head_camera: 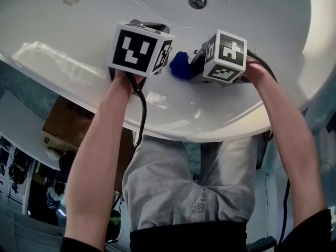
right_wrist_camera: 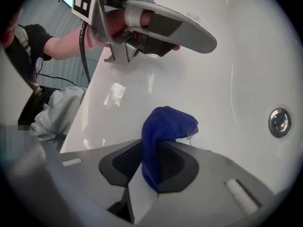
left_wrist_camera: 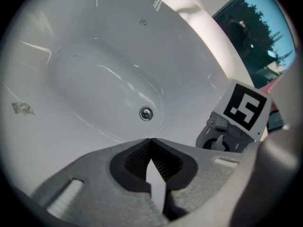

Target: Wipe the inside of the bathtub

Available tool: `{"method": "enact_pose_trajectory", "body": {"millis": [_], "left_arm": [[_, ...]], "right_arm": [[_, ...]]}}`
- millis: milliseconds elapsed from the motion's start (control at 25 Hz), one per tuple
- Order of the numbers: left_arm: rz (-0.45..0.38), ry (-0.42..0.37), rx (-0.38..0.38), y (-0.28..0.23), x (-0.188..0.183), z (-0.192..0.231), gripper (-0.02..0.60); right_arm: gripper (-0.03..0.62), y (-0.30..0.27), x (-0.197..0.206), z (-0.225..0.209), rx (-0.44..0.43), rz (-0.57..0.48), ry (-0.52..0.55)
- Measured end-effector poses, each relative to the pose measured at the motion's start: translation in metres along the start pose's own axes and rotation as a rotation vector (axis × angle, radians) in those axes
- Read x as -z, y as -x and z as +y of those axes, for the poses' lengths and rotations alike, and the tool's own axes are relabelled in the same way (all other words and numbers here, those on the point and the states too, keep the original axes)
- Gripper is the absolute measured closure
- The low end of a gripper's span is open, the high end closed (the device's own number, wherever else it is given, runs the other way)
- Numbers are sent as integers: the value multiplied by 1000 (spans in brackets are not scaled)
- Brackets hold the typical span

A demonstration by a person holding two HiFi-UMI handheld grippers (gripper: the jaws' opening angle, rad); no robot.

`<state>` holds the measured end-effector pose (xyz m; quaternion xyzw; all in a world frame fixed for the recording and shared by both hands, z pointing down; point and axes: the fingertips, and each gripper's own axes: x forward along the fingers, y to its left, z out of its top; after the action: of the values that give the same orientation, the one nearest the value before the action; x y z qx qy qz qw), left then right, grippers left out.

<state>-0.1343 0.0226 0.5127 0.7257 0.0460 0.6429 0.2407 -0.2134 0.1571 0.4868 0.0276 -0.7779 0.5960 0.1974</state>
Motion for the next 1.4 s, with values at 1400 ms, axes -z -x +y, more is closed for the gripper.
{"method": "enact_pose_trajectory", "body": {"millis": [1400], "left_arm": [[25,-20,4,1,-12,-13,577]], "right_arm": [[496,25,-4,183,-360,-73,172]]}}
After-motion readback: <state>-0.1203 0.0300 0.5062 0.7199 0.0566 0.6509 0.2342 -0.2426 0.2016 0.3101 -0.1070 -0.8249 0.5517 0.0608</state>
